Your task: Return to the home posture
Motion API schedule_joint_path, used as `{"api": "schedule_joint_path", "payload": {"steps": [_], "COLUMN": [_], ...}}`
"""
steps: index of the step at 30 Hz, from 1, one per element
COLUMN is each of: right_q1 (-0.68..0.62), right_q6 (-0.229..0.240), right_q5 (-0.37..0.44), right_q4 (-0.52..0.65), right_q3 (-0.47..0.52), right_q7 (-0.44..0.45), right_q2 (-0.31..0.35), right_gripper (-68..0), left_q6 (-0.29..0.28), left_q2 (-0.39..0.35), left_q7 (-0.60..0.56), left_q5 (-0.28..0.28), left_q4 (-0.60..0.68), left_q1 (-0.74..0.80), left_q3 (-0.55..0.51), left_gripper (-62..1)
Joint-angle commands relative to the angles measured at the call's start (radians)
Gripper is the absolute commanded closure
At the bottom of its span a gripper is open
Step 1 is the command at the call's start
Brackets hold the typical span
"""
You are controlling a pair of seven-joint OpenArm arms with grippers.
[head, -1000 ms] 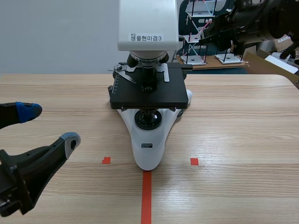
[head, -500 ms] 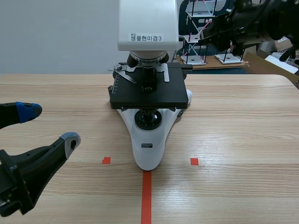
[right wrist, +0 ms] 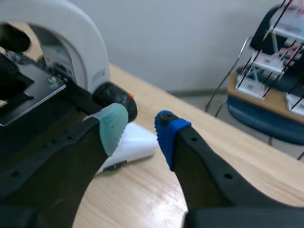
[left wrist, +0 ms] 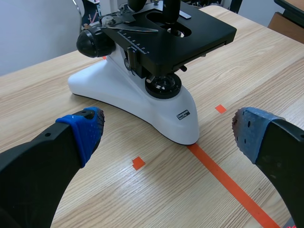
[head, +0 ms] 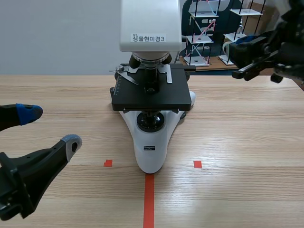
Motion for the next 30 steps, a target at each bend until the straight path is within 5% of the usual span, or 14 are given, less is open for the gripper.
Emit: {"api": "schedule_joint_path", "payload": {"steps": [1, 6, 10, 13, 22, 30], "right_q1": [-0.058, -0.301, -0.48, -0.585, -0.812, -0.872], "right_q6": [-0.003, -0.009, -0.1, -0.134, -0.111, -0.103], "right_q5": [-0.008, -0.075, -0.175, -0.276, -0.335, -0.32], "right_q4": [0.018, 0.093, 0.162, 0.206, 0.29, 0.316], "right_q3": [0.03, 0.115, 0.147, 0.172, 0.192, 0.193], "right_q7": [0.045, 0.296, 0.511, 0.617, 0.667, 0.667], "right_q2": [0.008, 0.008, 0.001, -0.022, -0.073, -0.084], "right_gripper": [-23.7, -35.3, -48.3, -50.2, -53.5, -54.5], "left_q6": [-0.002, -0.002, -0.002, -0.002, -0.002, -0.002], "left_q2": [0.003, 0.003, 0.003, 0.003, 0.003, 0.003], "left_q7": [-0.013, -0.013, -0.013, -0.013, -0.013, -0.013], "left_q5": [-0.009, -0.009, -0.009, -0.009, -0.008, -0.008], "left_q4": [0.011, 0.011, 0.011, 0.011, 0.011, 0.011], "left_q1": [0.005, 0.005, 0.005, 0.005, 0.005, 0.005], "left_q3": [-0.003, -0.003, -0.003, -0.003, -0.003, -0.003], "left_gripper": [-56.6, -56.6, -56.6, -56.6, -56.6, -56.6]}}
